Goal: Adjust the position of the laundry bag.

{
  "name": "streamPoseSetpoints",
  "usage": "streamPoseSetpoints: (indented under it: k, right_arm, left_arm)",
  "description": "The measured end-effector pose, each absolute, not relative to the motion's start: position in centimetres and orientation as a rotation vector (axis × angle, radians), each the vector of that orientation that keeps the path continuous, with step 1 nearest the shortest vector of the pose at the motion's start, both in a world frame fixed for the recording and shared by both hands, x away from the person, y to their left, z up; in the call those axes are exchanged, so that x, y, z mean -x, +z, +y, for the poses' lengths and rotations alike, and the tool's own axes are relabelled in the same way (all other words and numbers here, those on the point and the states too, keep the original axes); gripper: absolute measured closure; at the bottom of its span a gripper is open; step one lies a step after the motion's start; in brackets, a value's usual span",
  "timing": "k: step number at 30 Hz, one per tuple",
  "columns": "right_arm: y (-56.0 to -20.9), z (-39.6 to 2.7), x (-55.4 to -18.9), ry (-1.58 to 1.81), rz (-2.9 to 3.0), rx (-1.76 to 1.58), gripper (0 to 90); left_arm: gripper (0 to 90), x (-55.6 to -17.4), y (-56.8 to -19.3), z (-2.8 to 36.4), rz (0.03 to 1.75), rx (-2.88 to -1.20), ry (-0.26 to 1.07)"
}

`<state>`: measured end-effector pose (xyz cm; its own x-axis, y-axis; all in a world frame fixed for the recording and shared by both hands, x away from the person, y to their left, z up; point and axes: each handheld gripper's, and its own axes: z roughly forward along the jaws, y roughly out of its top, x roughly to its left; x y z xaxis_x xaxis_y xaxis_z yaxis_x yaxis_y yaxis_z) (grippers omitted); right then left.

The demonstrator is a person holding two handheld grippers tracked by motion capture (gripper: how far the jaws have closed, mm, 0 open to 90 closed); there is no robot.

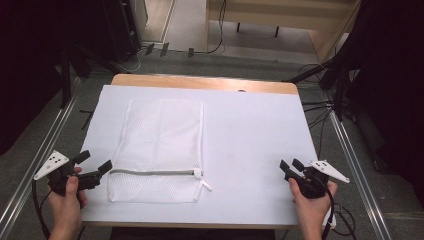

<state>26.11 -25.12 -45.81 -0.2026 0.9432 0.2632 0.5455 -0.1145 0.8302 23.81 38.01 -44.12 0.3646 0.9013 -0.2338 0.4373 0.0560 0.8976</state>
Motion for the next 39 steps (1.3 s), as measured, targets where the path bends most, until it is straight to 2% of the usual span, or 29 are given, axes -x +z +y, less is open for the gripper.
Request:
streamPoseSetpoints:
  k: [2,5,6,7,8,9,12,14,16,19,31,34,35,36,38,39]
  right_arm:
    - [-45.6,-24.4,-26.1,1.267,1.772,-1.643,57.1]
    - [-44.8,-20.4,-26.5,1.226,1.857,-1.559,55.7]
    - [-44.8,-20.4,-26.5,1.226,1.857,-1.559,55.7]
    - [-44.5,-18.2,-27.0,1.186,1.905,-1.536,54.4]
    - [-44.5,-18.2,-27.0,1.186,1.905,-1.536,54.4]
    - [-44.4,-16.1,-27.3,1.16,1.939,-1.524,52.6]
    - [-44.3,-14.2,-27.8,1.169,1.967,-1.521,50.5]
    - [-44.3,-11.5,-28.5,1.2,2.015,-1.529,49.7]
    - [-44.3,-10.6,-28.7,1.208,2.034,-1.529,50.3]
    - [-44.9,-7.5,-29.2,1.228,2.109,-1.509,57.8]
    - [-46.6,-2.1,-31.3,1.254,2.211,-1.558,62.2]
    - [-47.0,-1.5,-31.6,1.209,2.214,-1.59,66.8]
    - [-47.3,-1.3,-31.8,1.211,2.222,-1.621,77.9]
    - [-47.5,-1.3,-31.9,1.219,2.236,-1.622,82.8]
    - [-47.5,-1.3,-31.9,1.239,2.252,-1.616,89.6]
    - [-47.4,-1.3,-31.9,1.241,2.244,-1.62,90.0]
  left_arm:
    - [2.2,-23.9,-44.2,38.0,1.244,-1.559,0.535]
    - [4.7,-24.2,-44.3,37.6,1.249,-1.561,0.543]
    - [5.4,-24.2,-44.3,37.6,1.249,-1.561,0.543]
    - [5.5,-24.3,-44.4,37.5,1.245,-1.57,0.544]
    - [5.4,-24.3,-44.4,37.5,1.245,-1.57,0.544]
    - [5.5,-24.2,-44.4,37.3,1.244,-1.577,0.547]
    - [5.5,-24.2,-44.5,37.3,1.238,-1.591,0.547]
    - [5.5,-24.1,-44.6,37.2,1.235,-1.607,0.547]
    - [6.2,-24.1,-44.6,37.1,1.235,-1.607,0.549]
    - [6.2,-24.1,-44.8,37.0,1.232,-1.627,0.543]
    - [6.6,-24.1,-44.9,36.8,1.25,-1.641,0.547]
    - [6.6,-24.1,-45.0,36.8,1.254,-1.642,0.541]
    - [6.6,-24.2,-45.0,36.8,1.256,-1.646,0.539]
    - [6.6,-24.2,-45.1,36.8,1.256,-1.645,0.538]
    - [6.6,-24.2,-45.1,36.8,1.258,-1.649,0.538]
    - [7.2,-24.3,-45.1,36.8,1.264,-1.65,0.543]
